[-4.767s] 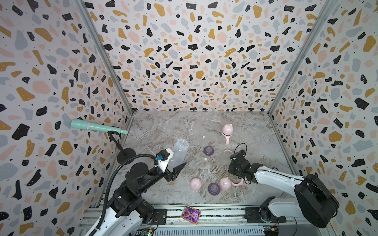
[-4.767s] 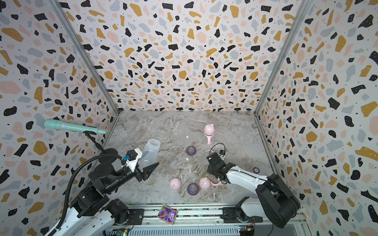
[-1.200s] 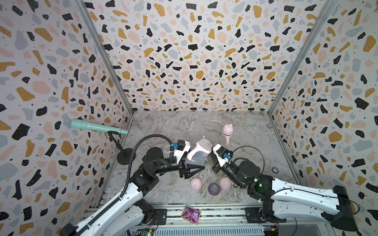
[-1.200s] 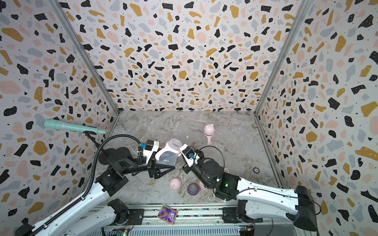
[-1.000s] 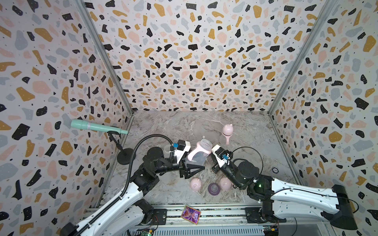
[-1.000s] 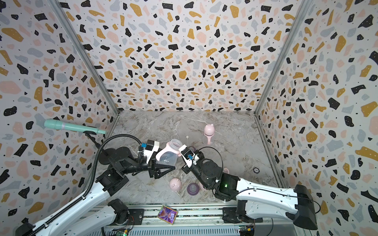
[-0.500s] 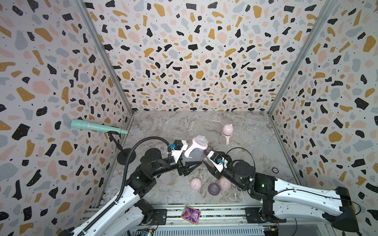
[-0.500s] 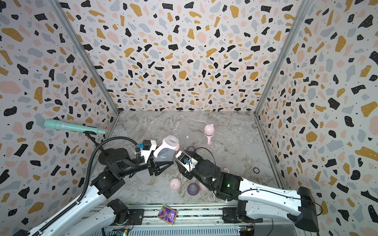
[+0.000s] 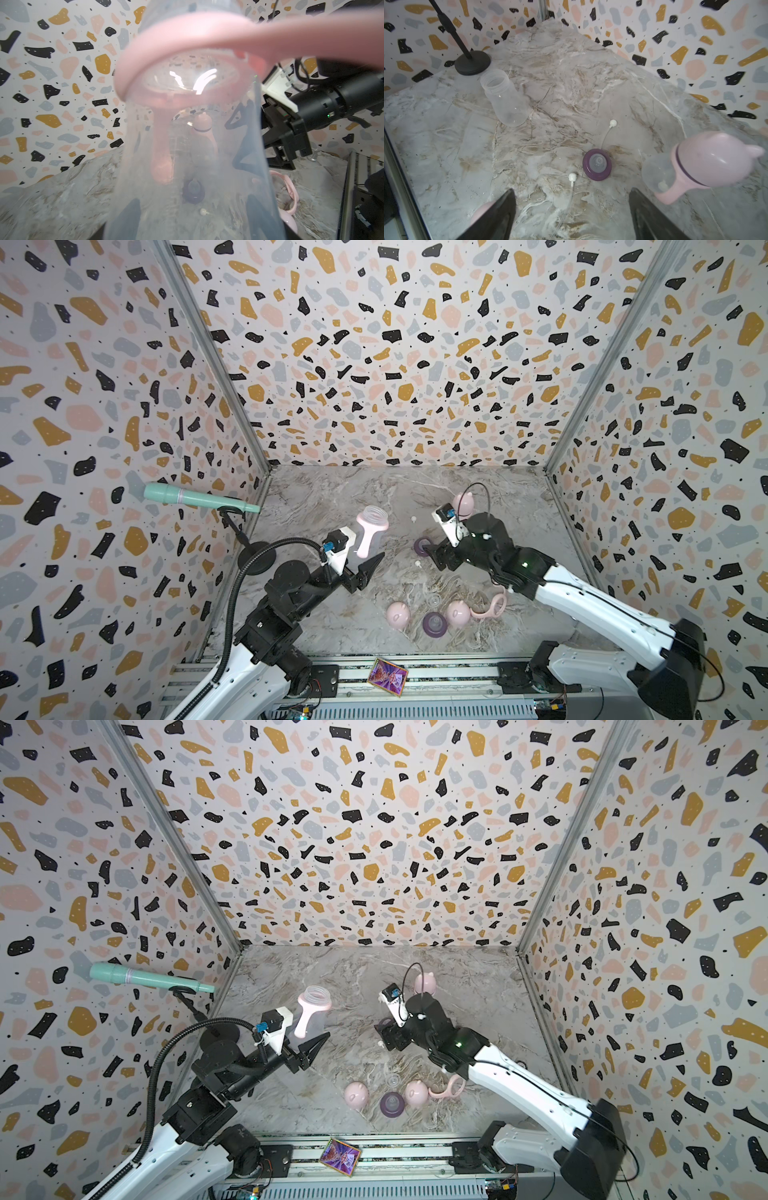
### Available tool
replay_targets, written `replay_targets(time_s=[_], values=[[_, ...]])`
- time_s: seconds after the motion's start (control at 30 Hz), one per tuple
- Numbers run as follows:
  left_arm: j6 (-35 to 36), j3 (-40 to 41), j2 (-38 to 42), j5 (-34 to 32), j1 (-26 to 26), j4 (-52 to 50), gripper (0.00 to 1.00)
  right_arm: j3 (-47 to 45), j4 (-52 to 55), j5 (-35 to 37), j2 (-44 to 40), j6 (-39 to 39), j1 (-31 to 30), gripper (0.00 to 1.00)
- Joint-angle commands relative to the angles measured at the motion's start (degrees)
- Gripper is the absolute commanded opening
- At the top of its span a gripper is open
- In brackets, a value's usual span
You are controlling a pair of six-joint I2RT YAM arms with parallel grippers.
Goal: Assemble the baby bottles
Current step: Put on the handle of the baby bottle, then pick up the nipple from the center of the board.
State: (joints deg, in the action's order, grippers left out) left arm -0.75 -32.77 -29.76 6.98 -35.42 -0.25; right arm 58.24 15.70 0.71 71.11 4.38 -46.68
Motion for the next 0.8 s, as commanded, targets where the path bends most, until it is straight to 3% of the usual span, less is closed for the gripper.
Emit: replay_targets(time_s=[0.0, 0.3, 0.77], values=[[0.72, 0.56, 3.59, -4.79, 0.18, -0.28, 0.39, 4.67, 9.68, -1.71, 8.15, 1.88, 1.08, 0.90], [-0.56, 1.14, 10.19, -5.21, 0.18, -5.20, 0.39, 14.53, 9.52, 2.43, 26.37, 9.17, 6.08, 0.95], [-0.83, 2.09, 11.82, -4.12, 0.18, -5.55, 0.39, 22.66, 11.16, 0.40, 39.50, 9.89, 7.74, 0.93]])
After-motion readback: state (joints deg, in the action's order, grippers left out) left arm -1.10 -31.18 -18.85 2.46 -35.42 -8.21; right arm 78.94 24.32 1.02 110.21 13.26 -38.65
